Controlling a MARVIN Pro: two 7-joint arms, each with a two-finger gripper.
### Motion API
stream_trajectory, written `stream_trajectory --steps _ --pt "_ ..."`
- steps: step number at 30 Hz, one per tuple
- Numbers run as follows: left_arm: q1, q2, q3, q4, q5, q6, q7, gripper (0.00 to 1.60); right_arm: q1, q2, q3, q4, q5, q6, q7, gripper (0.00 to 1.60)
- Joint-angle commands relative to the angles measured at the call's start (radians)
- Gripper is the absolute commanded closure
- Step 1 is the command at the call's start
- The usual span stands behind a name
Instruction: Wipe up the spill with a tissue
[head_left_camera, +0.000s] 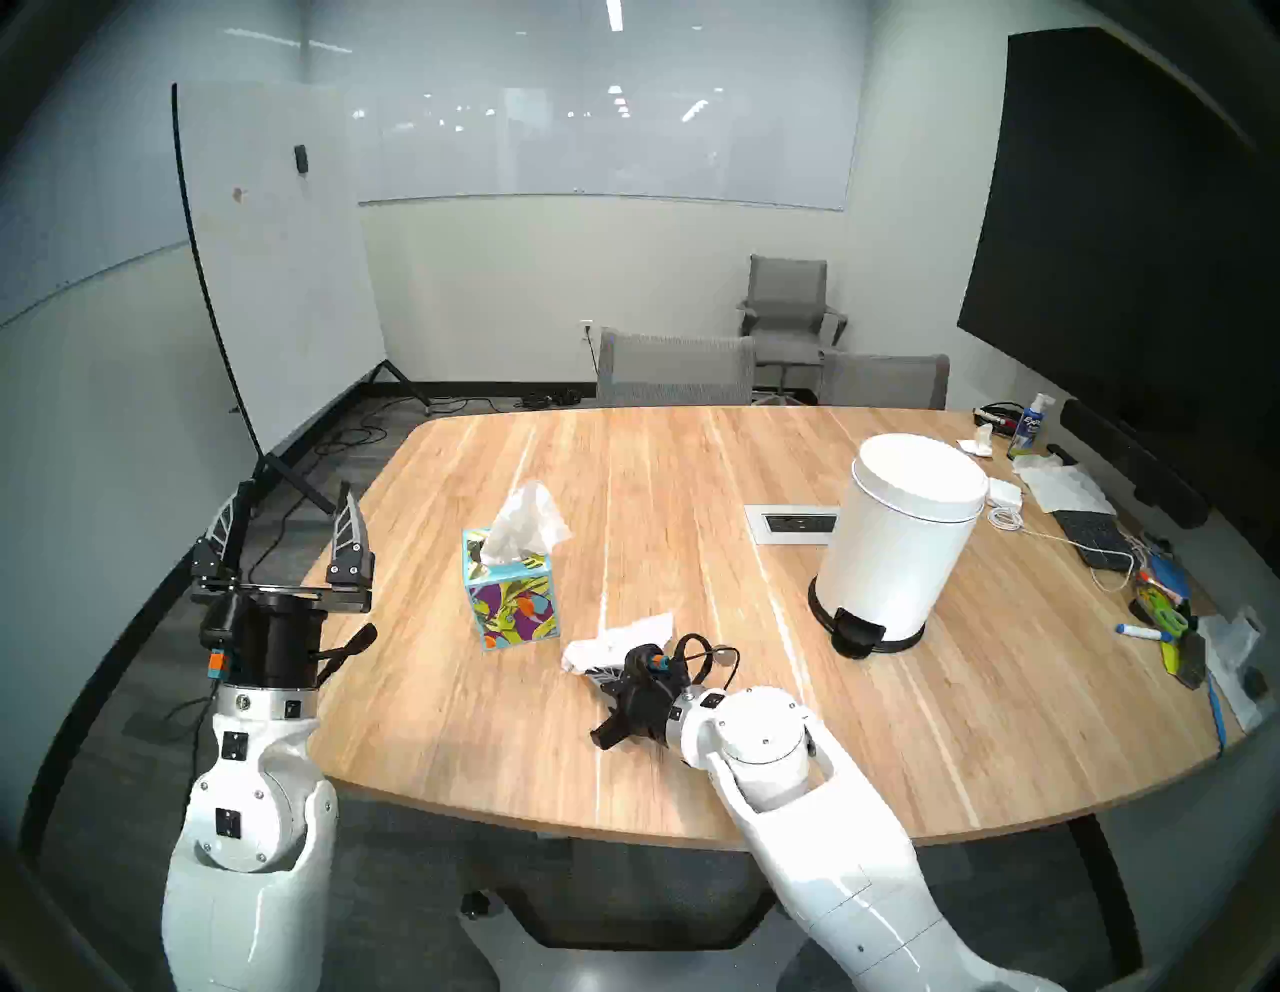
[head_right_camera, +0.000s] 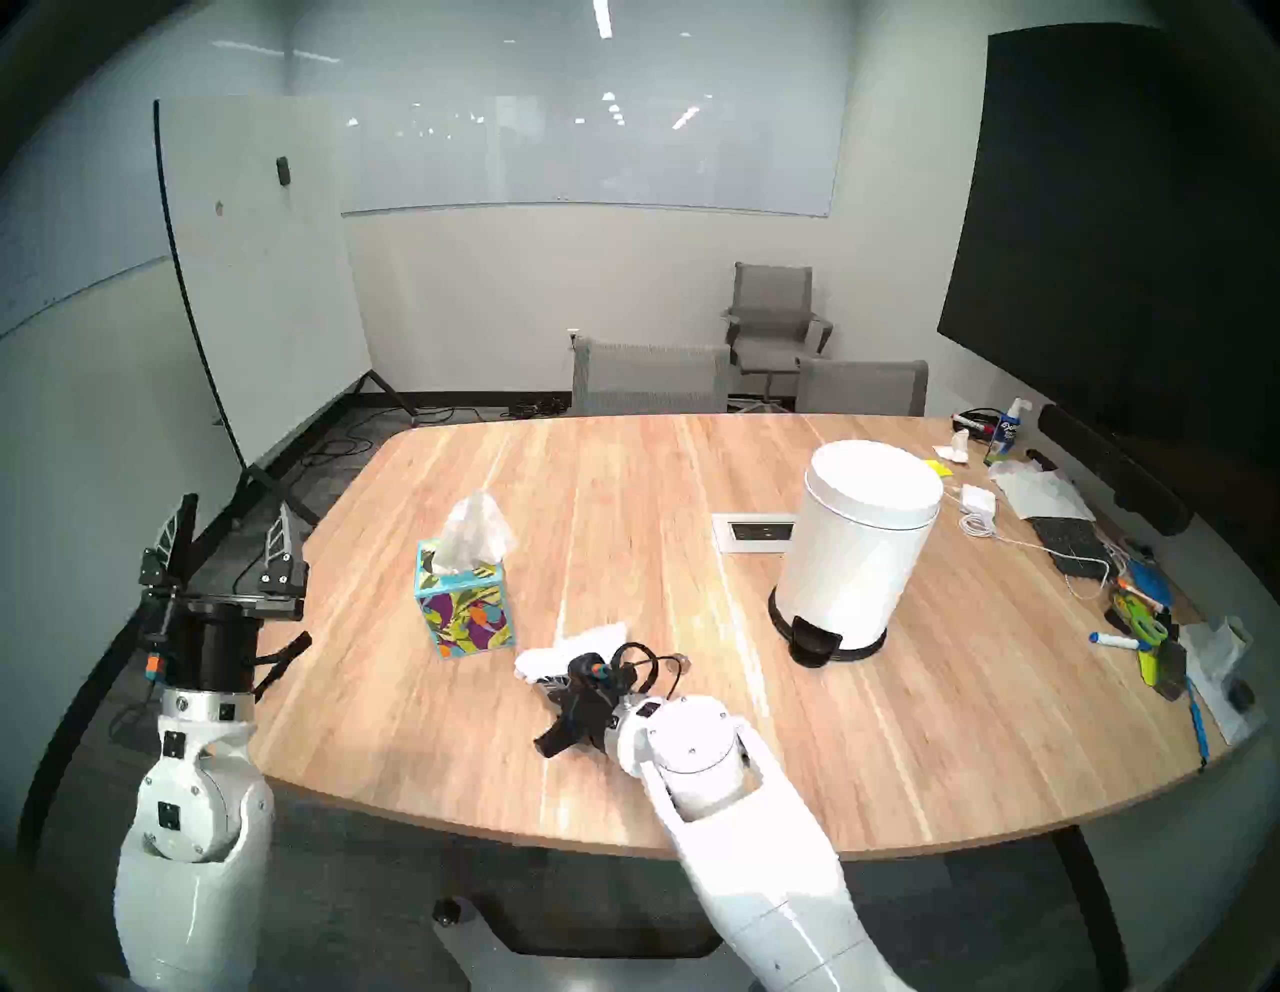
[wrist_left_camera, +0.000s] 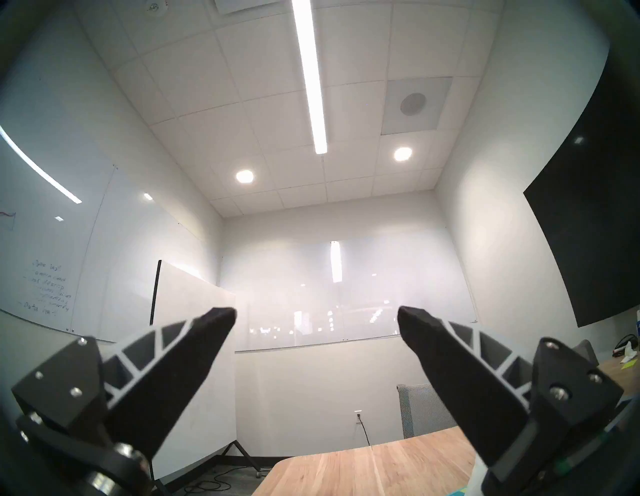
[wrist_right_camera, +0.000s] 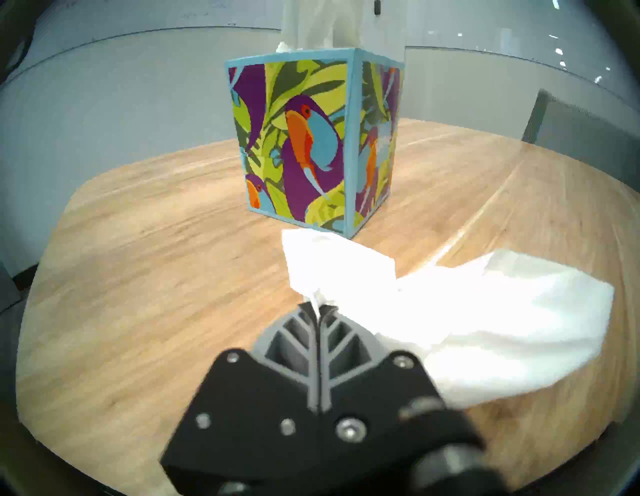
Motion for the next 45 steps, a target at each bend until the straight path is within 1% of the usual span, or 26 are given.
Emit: stream_trajectory --steps 1,5,9,11,16,18,19,25,27,30,32,36,40,43,45 --pt "0.002 -0.002 -0.002 -0.017 0.0 -0.008 0.001 0.0 0.044 -0.034 -0.03 -0.004 -0.005 0.006 0.01 1.6" --pt "0.002 -0.002 -0.002 -0.017 0.0 -0.007 0.001 0.0 0.062 -0.045 -0.044 -0.006 -0.005 0.015 0.02 1.6" --pt "0.002 -0.002 -0.002 -0.017 0.0 -0.007 0.001 0.0 0.078 -0.06 -0.056 -0.002 -0.003 0.045 0.027 1.6" --pt "0.002 -0.002 -0.002 -0.017 0.0 -0.008 0.001 0.0 0.103 -0.06 -0.057 0.032 -0.008 0.054 0.031 1.6" --pt "0.002 -0.002 -0.002 -0.017 0.001 -0.008 0.001 0.0 0.153 -0.064 -0.053 0.138 -0.004 0.043 0.049 1.6" --pt "0.002 -0.002 -0.002 -0.017 0.001 -0.008 0.001 0.0 0.164 -0.068 -0.05 0.18 -0.005 0.032 0.044 1.6" --pt "0.002 -0.002 -0.002 -0.017 0.001 -0.008 0.001 0.0 0.178 -0.073 -0.048 0.217 -0.001 0.014 0.046 1.6" --pt "0.002 -0.002 -0.002 -0.017 0.001 -0.008 0.001 0.0 0.206 -0.076 -0.03 0.3 0.003 -0.021 0.033 1.6" --pt "0.002 -0.002 -0.002 -0.017 0.0 -0.008 0.001 0.0 0.218 -0.069 -0.02 0.336 0.006 -0.043 0.036 1.6" --pt "0.002 -0.002 -0.002 -0.017 0.0 -0.007 0.001 0.0 0.217 -0.055 0.0 0.362 0.011 -0.07 0.033 1.6" --pt "0.002 -0.002 -0.002 -0.017 0.0 -0.007 0.001 0.0 0.216 -0.046 0.005 0.36 0.004 -0.081 0.025 1.6" --pt "0.002 -0.002 -0.002 -0.017 0.0 -0.007 0.001 0.0 0.218 -0.041 0.024 0.355 0.012 -0.099 0.031 1.6" --pt "0.002 -0.002 -0.002 -0.018 0.001 -0.008 0.001 0.0 0.213 -0.048 0.024 0.329 0.009 -0.102 0.034 1.6" --pt "0.003 -0.002 -0.002 -0.018 0.001 -0.008 0.001 0.0 0.195 -0.055 0.026 0.283 0.009 -0.094 0.031 1.6" --pt "0.002 -0.002 -0.002 -0.018 0.001 -0.008 0.001 0.0 0.172 -0.055 0.027 0.224 0.011 -0.084 0.03 1.6"
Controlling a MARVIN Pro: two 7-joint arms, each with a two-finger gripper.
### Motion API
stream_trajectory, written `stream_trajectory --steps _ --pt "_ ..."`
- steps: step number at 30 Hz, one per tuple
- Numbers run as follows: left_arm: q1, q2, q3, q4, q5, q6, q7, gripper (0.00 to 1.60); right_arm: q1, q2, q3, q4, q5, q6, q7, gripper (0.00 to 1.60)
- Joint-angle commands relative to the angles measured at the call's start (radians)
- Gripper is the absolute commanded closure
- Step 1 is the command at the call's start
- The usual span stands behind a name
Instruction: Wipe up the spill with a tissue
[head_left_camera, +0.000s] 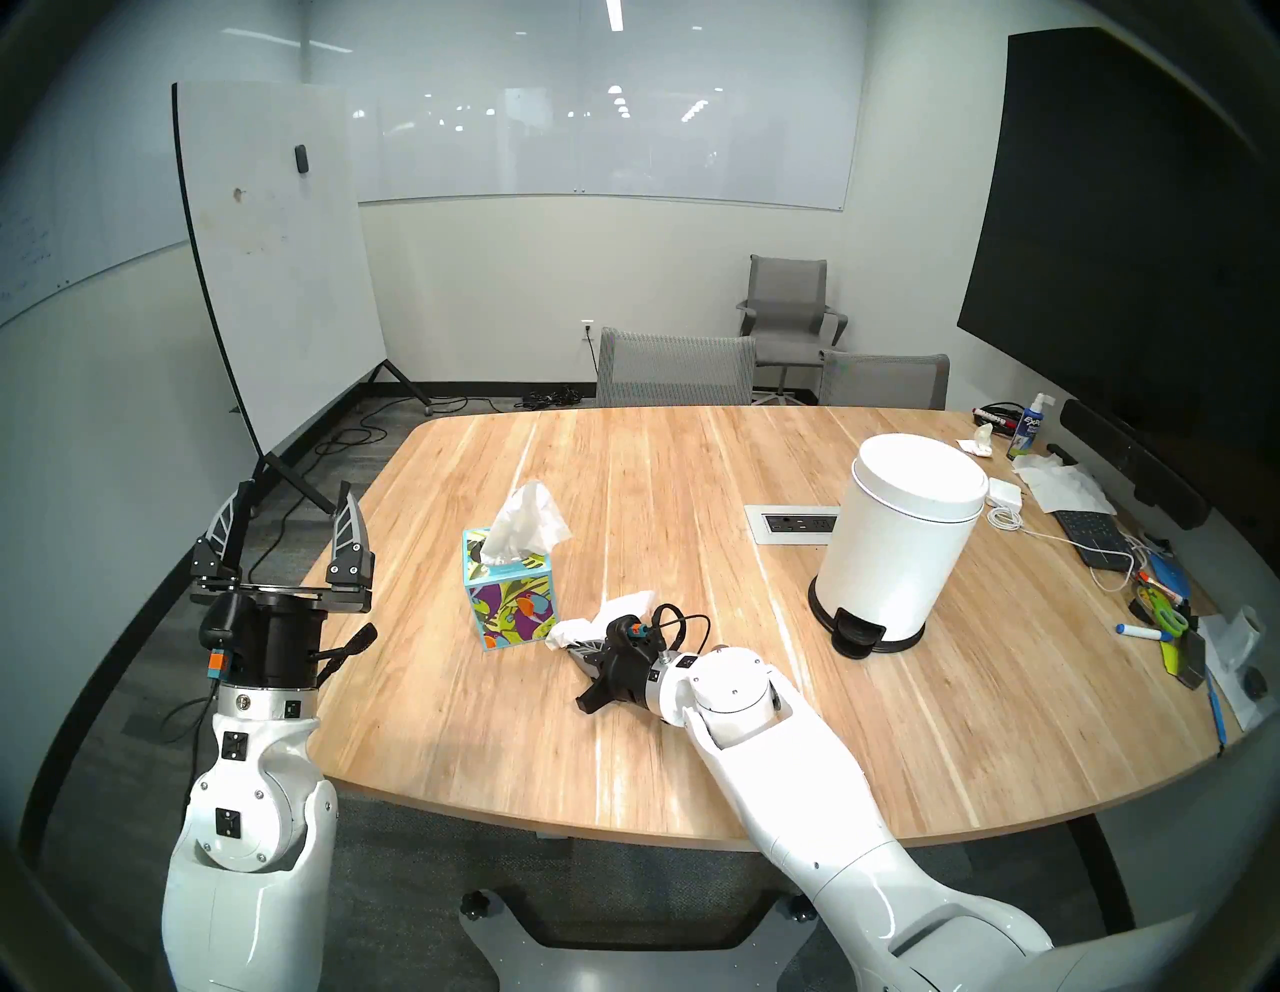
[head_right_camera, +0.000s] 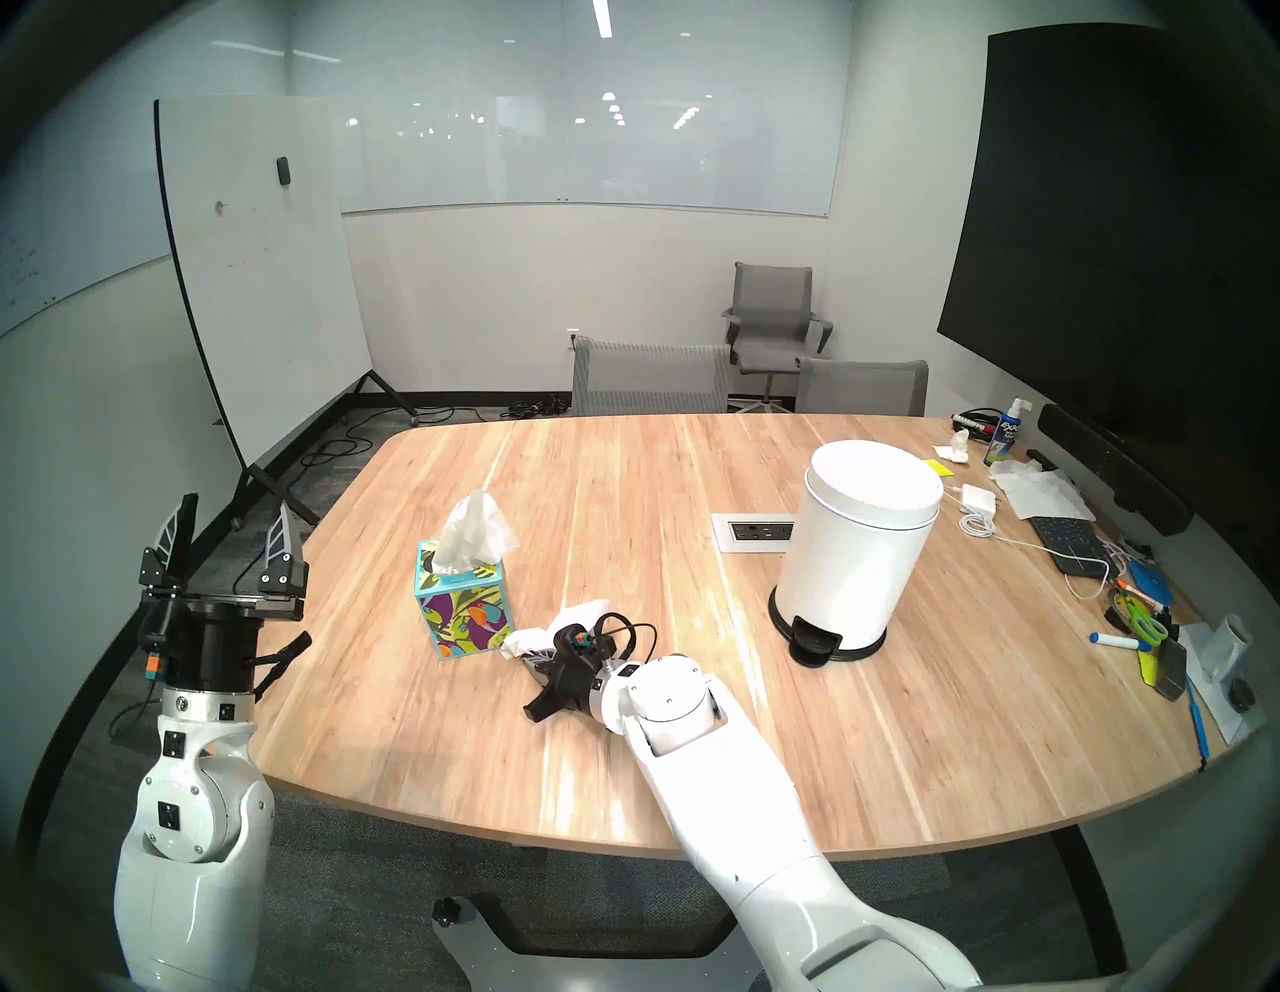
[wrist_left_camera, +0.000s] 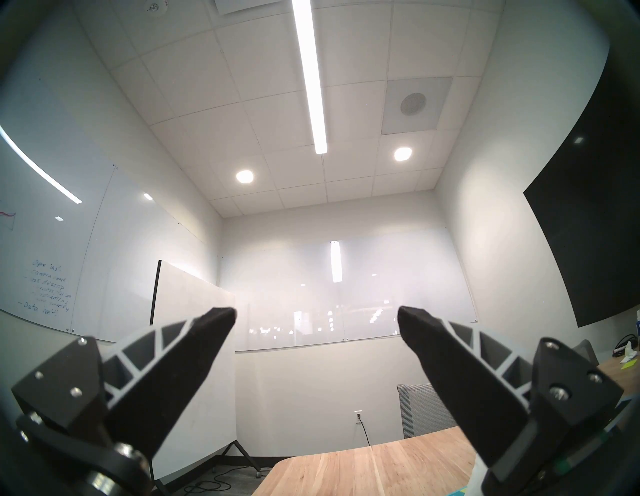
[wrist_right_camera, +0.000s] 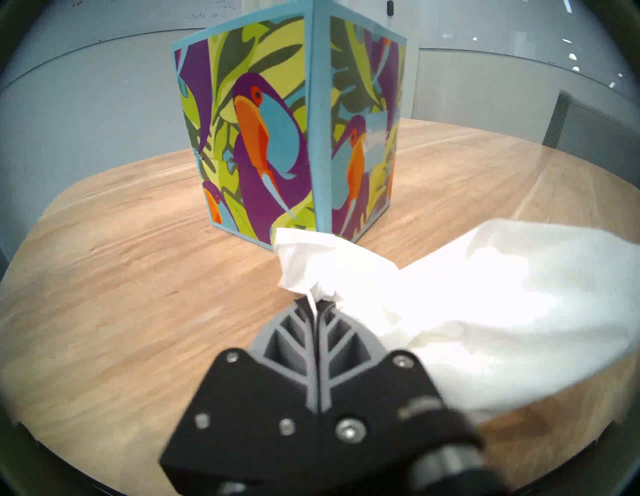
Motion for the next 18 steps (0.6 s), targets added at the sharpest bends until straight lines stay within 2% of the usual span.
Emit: stream_trajectory --steps 1,7,8,9,14,15,18 --pt "0.003 -0.002 -0.002 -0.018 0.001 -0.008 0.001 0.0 -0.044 0.013 0.011 -0.097 0.0 0.028 -0.017 1.6" --pt "0.001 -0.002 -0.002 -0.016 0.0 -0.007 0.001 0.0 -0.057 0.002 0.03 -0.171 0.01 0.009 -0.023 1.6" --pt "0.001 -0.002 -0.002 -0.017 0.0 -0.007 0.001 0.0 -0.078 0.009 0.036 -0.215 0.009 0.028 -0.028 1.6" --pt "0.001 -0.002 -0.002 -0.017 0.0 -0.007 0.001 0.0 -0.061 0.002 0.04 -0.177 0.015 0.003 -0.027 1.6" --pt "0.002 -0.002 -0.002 -0.017 0.0 -0.008 0.001 0.0 -0.126 0.011 0.06 -0.271 0.016 0.023 -0.055 1.6" --pt "0.002 -0.002 -0.002 -0.017 0.0 -0.008 0.001 0.0 -0.121 0.008 0.062 -0.254 0.02 0.006 -0.055 1.6" --pt "0.002 -0.002 -0.002 -0.017 0.001 -0.008 0.001 0.0 -0.149 0.014 0.073 -0.297 0.021 0.009 -0.065 1.6"
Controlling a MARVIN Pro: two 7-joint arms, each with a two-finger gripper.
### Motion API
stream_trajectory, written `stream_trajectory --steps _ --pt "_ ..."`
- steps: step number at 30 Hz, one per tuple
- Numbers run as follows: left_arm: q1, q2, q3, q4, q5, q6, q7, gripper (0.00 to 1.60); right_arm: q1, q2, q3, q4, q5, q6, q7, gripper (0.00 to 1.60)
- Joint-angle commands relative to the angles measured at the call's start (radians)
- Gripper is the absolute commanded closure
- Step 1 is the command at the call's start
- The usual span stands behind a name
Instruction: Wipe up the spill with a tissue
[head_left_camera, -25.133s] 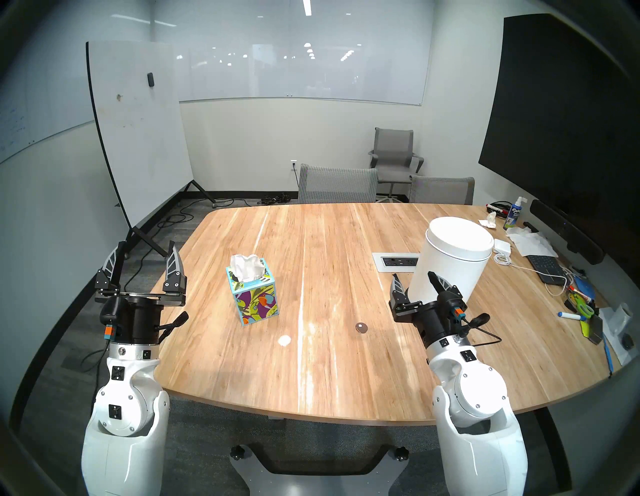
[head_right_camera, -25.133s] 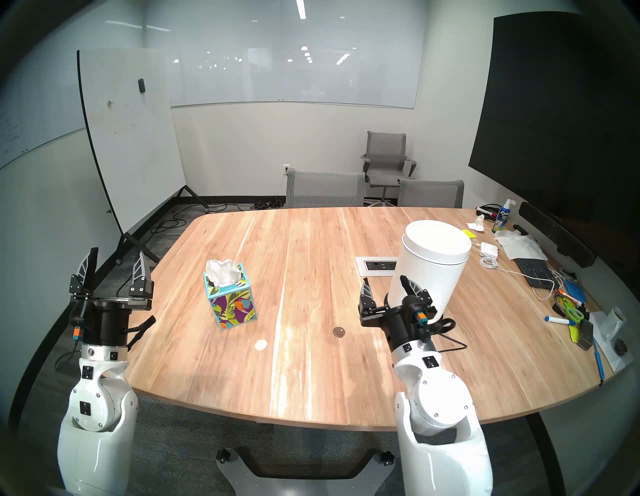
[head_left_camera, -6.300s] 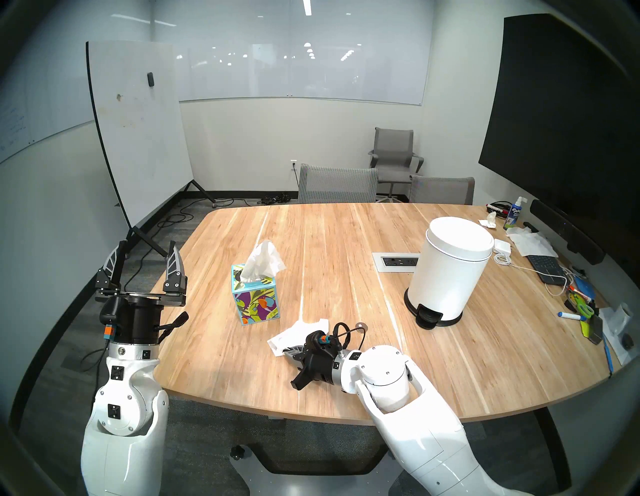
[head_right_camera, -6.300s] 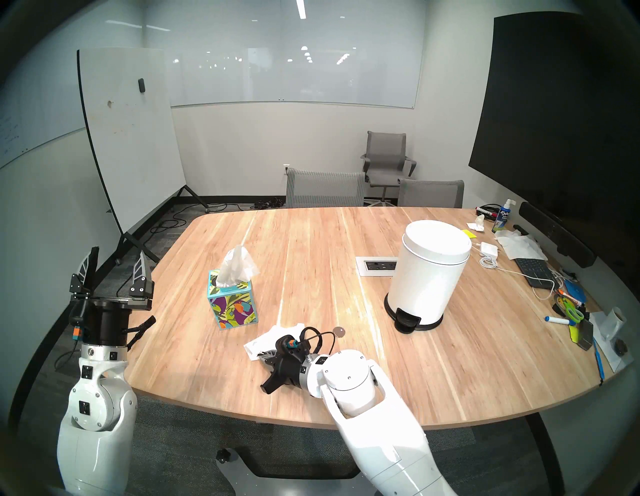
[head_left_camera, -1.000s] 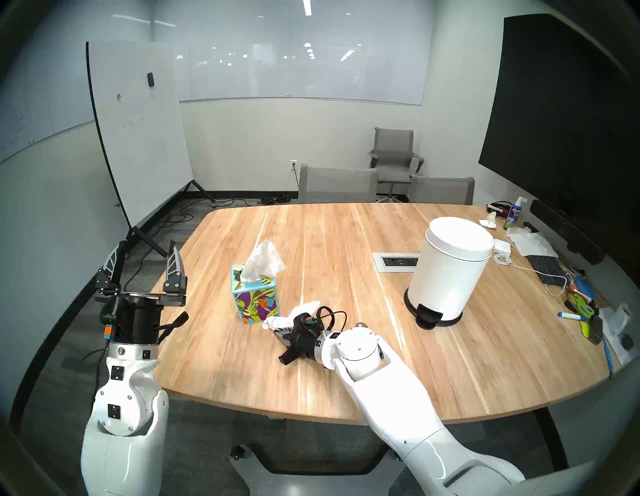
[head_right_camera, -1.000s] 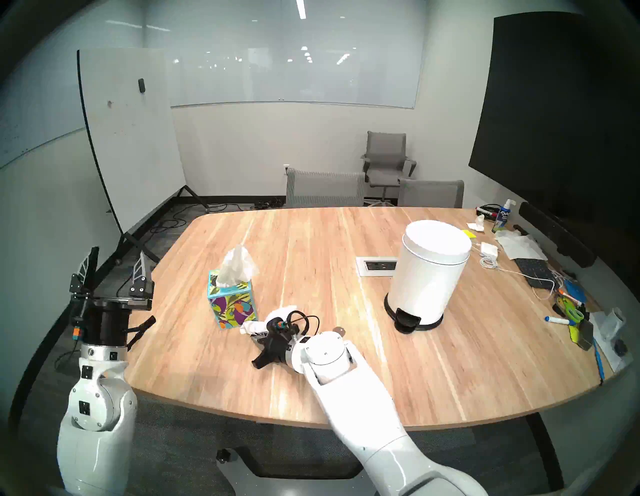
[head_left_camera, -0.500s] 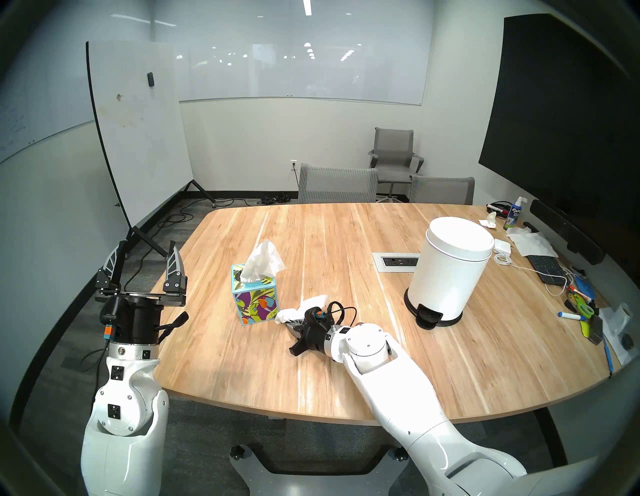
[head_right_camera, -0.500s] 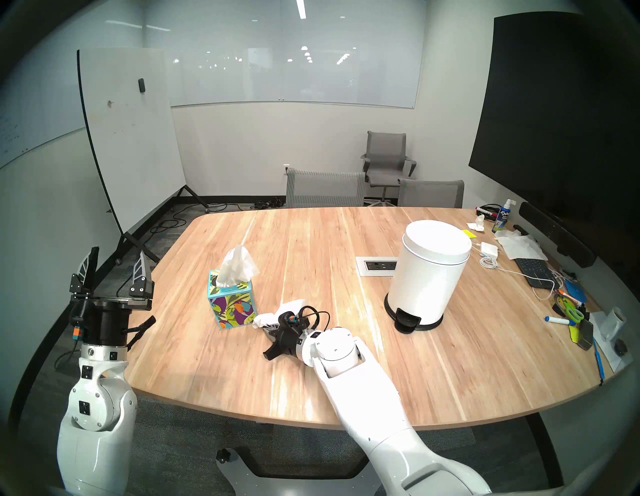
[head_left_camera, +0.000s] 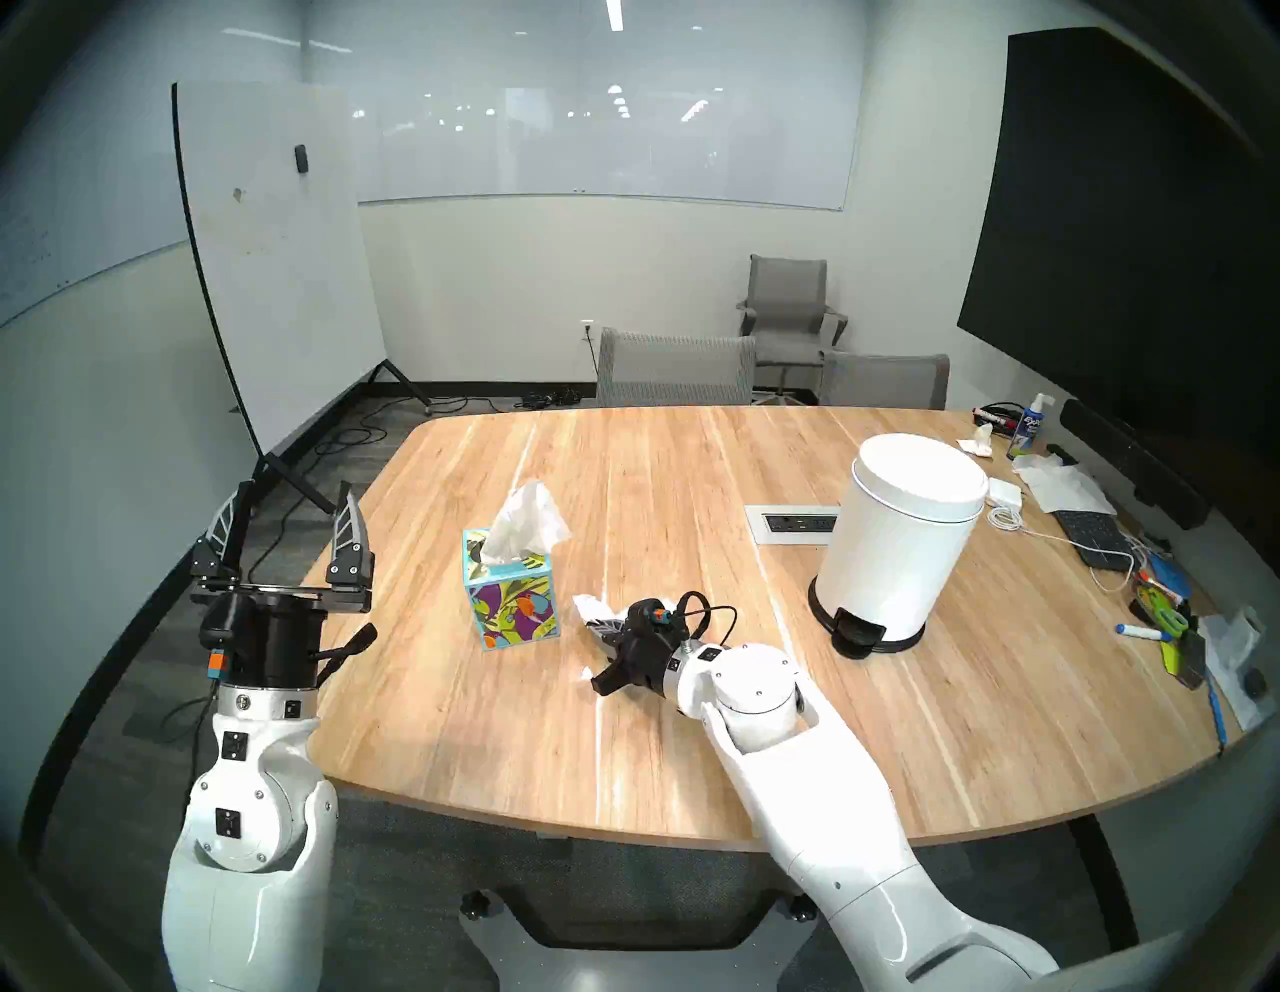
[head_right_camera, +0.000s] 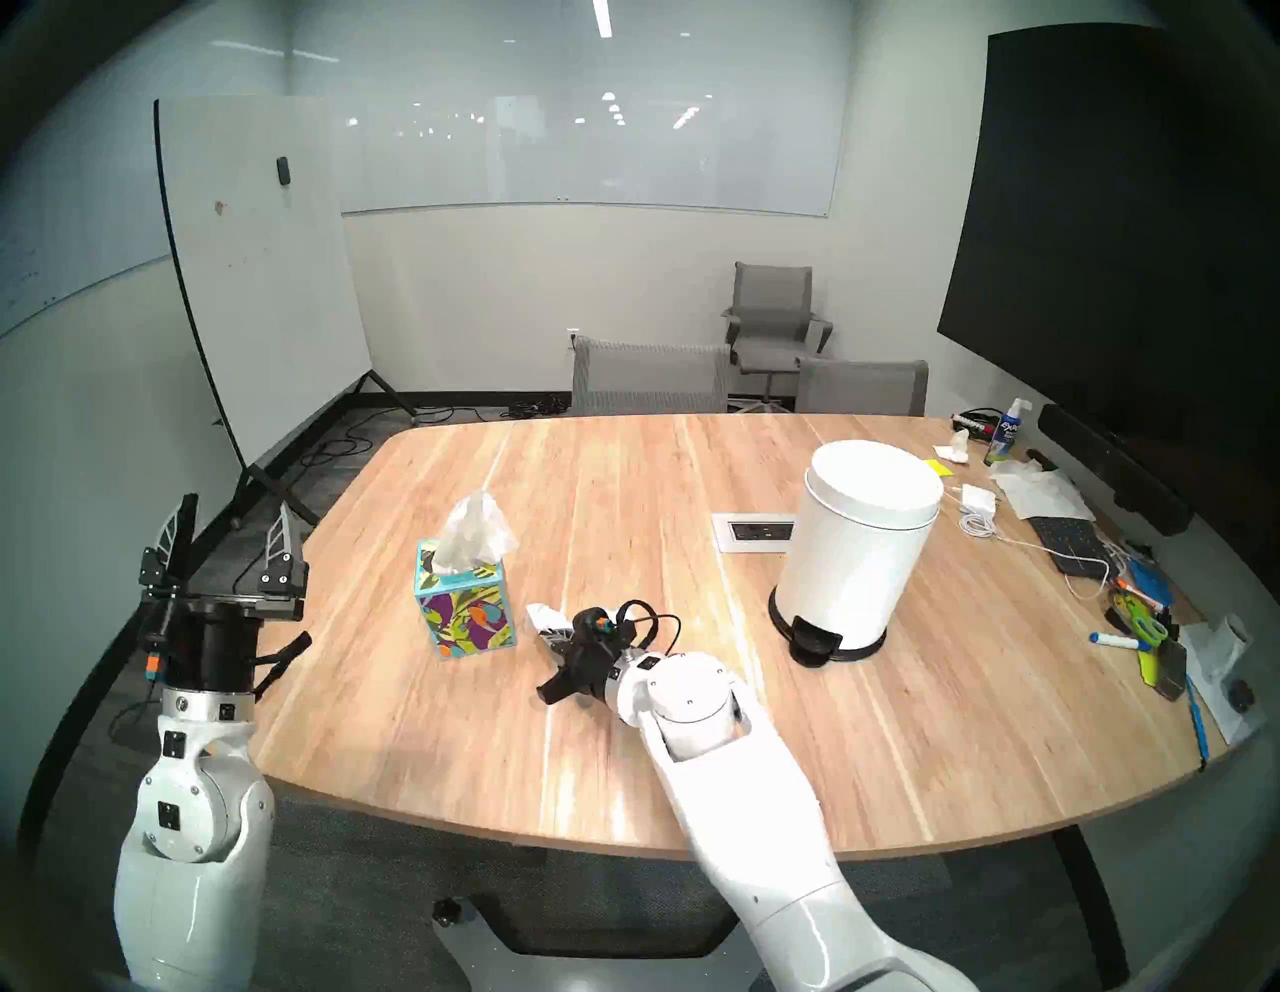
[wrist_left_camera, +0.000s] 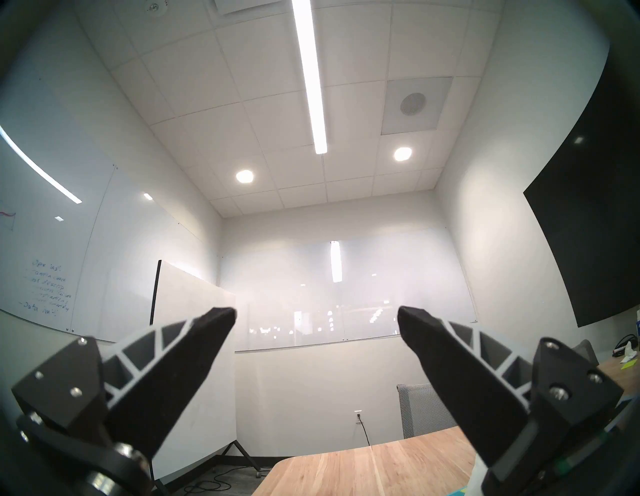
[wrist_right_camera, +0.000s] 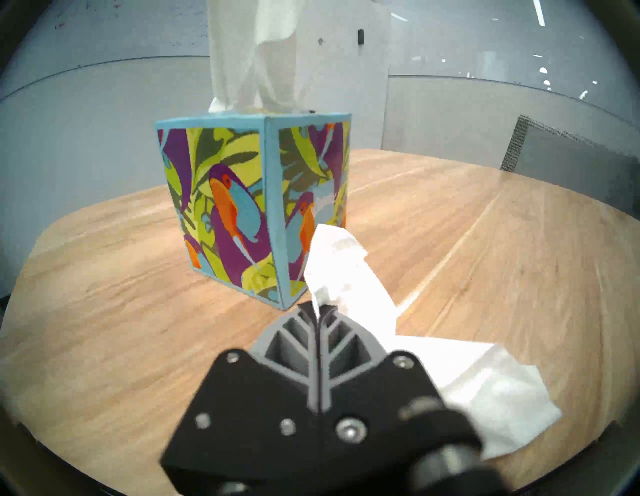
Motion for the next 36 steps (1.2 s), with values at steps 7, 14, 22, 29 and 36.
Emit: stream_trajectory --steps 7,14,22,29,36 --pt "0.002 -0.002 -0.002 -0.018 0.001 -0.008 0.001 0.0 -0.12 0.01 0.039 -0.184 0.018 -0.019 -0.035 1.6" --pt "0.002 -0.002 -0.002 -0.018 0.001 -0.008 0.001 0.0 -0.199 0.022 0.053 -0.242 0.02 -0.045 -0.053 1.6" --pt "0.002 -0.002 -0.002 -0.018 0.001 -0.008 0.001 0.0 -0.263 0.043 0.077 -0.283 0.028 -0.079 -0.064 1.6" --pt "0.003 -0.002 -0.002 -0.018 0.001 -0.008 0.001 0.0 -0.3 0.053 0.108 -0.289 0.046 -0.127 -0.075 1.6" --pt "0.002 -0.002 -0.002 -0.018 0.001 -0.008 0.001 0.0 -0.366 0.077 0.154 -0.34 0.078 -0.16 -0.069 1.6"
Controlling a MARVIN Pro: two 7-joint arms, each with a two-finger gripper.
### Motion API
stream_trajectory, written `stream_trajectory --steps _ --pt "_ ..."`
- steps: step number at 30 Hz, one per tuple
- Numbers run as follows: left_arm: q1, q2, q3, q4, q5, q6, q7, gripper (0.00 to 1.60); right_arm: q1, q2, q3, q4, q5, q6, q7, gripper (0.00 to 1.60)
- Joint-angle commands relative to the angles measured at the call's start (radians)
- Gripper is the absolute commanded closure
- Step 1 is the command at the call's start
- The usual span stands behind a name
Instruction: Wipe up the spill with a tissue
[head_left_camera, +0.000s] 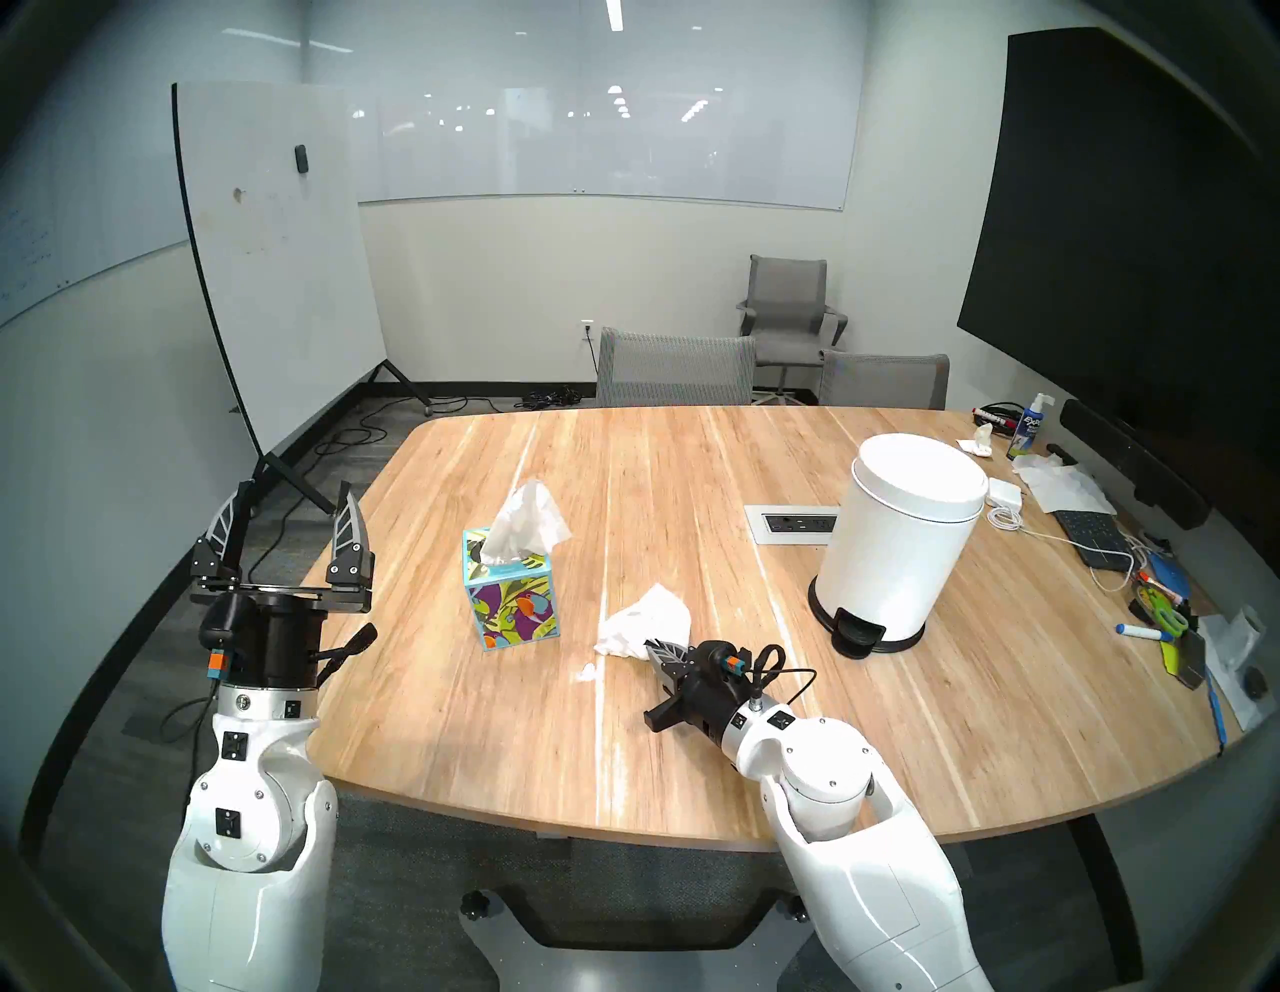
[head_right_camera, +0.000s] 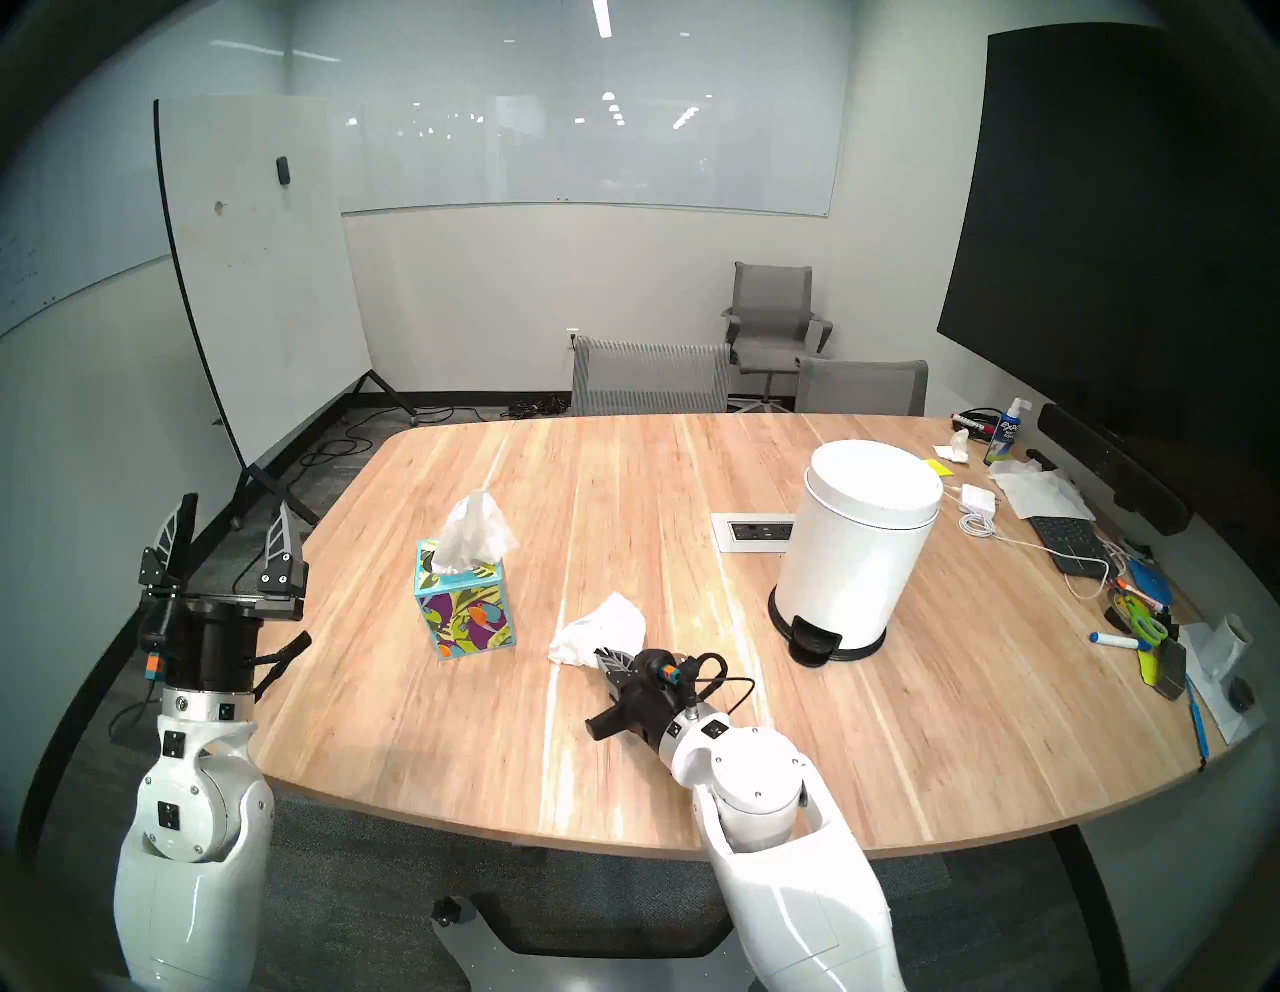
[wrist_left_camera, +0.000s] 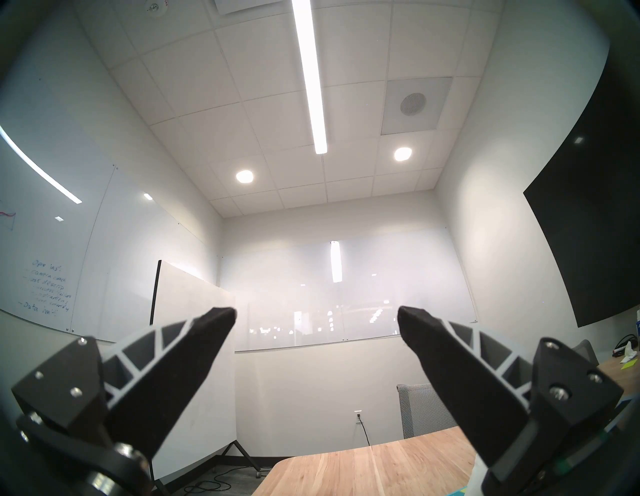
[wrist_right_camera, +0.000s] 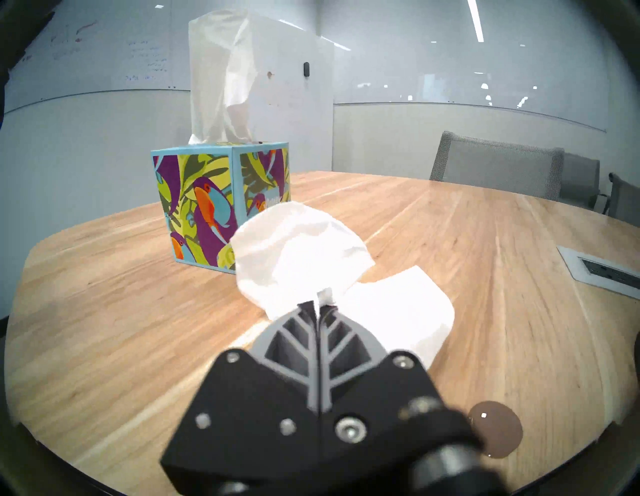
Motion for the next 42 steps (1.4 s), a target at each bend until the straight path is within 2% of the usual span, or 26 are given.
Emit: stream_trajectory --steps 1,14,24,38,42 --pt "0.002 -0.002 -0.002 -0.018 0.001 -0.007 0.001 0.0 -0.065 0.014 0.031 -0.064 0.035 -0.059 0.008 1.6" --pt "0.002 -0.002 -0.002 -0.018 0.001 -0.008 0.001 0.0 -0.149 0.028 0.076 -0.086 0.065 -0.134 0.011 1.6" --pt "0.003 -0.002 -0.002 -0.018 0.001 -0.008 0.001 0.0 -0.157 0.015 0.092 -0.059 0.061 -0.165 -0.008 1.6" --pt "0.002 -0.002 -0.002 -0.018 0.001 -0.008 0.001 0.0 -0.112 -0.001 0.114 -0.04 0.056 -0.131 -0.046 1.6" --pt "0.002 -0.002 -0.002 -0.017 0.001 -0.007 0.001 0.0 -0.105 0.006 0.125 -0.061 0.058 -0.104 -0.045 1.6"
